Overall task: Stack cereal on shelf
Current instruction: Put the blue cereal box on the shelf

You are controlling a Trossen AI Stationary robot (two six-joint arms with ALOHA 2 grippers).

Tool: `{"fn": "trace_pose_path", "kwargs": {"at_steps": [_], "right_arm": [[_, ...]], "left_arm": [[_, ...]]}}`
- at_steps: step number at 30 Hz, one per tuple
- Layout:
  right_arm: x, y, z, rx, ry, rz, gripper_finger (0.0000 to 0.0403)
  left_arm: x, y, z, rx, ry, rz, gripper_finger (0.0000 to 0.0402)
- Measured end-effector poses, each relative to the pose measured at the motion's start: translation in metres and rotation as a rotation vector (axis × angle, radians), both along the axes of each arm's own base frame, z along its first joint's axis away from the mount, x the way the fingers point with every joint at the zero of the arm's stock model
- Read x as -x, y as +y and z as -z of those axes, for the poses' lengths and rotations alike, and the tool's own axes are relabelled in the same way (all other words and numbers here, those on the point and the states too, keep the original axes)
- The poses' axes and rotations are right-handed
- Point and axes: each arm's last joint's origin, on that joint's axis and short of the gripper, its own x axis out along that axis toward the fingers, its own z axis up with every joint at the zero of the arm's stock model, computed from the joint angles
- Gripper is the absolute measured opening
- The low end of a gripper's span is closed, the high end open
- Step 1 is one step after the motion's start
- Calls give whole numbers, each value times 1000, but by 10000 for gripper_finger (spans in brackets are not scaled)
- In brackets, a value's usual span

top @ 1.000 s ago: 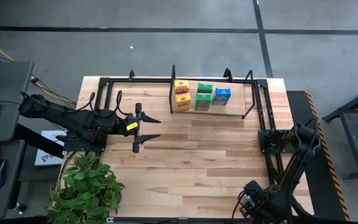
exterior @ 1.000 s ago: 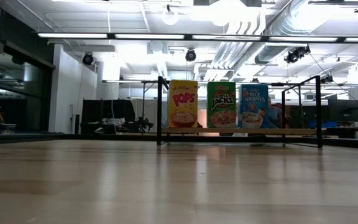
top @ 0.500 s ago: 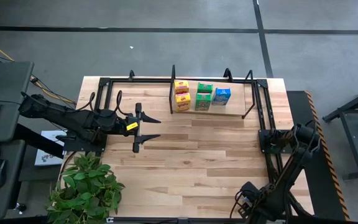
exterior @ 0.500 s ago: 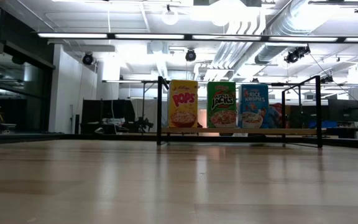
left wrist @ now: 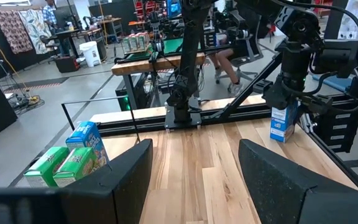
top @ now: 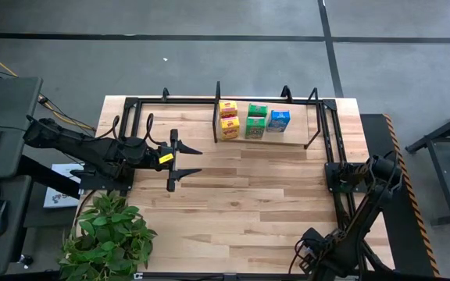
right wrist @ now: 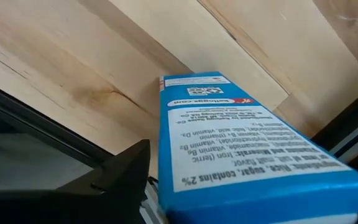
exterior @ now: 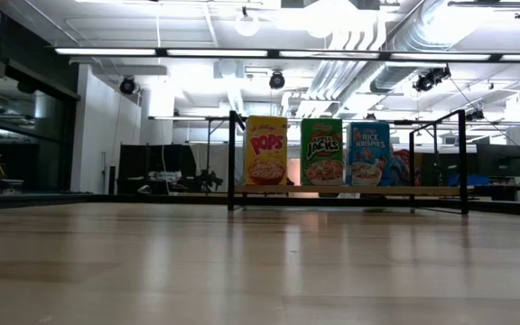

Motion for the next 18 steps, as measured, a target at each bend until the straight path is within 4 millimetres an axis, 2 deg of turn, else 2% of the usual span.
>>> {"fn": "trace_pose_path", "kwargs": {"at_steps": [12,18], "right_arm": [[0,0,0,-2,-4,-28,160],[-5,5,-12,-29,-34,-66,139]], "left_arm": [[0,0,0,0,0,0,230],[0,0,0,0,0,0,230]]}}
